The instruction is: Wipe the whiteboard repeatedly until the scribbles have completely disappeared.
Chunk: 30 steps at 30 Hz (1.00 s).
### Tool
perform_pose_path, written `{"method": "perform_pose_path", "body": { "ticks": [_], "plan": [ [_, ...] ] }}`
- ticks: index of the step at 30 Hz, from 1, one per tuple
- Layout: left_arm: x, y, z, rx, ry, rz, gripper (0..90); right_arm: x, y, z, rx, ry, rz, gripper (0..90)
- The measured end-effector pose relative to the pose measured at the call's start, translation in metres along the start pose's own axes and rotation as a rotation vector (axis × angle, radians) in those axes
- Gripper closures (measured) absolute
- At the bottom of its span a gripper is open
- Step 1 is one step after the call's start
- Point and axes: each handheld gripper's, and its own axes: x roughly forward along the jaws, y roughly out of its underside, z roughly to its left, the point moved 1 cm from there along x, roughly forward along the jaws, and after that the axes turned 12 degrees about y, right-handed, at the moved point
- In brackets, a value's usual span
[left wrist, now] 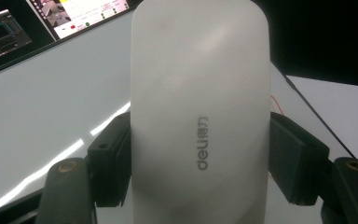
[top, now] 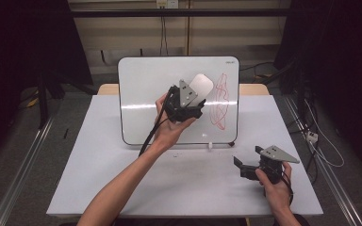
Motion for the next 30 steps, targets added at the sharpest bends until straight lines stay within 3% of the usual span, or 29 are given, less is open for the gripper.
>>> {"method": "perform_pose_path", "body": {
  "ticks": [12, 30],
  "plan": [
    [0.024, -0.008, 0.004, 0.018, -0.018, -0.016, 31.2, 0.000, 0.000, 0.000, 0.001, 0.004, 0.004, 5.0],
    [0.057, -0.028, 0.009, 0.032, -0.036, 0.031, 31.1, 0.000, 0.000, 0.000, -0.001, 0.002, 0.000, 4.9]
  ]
}}
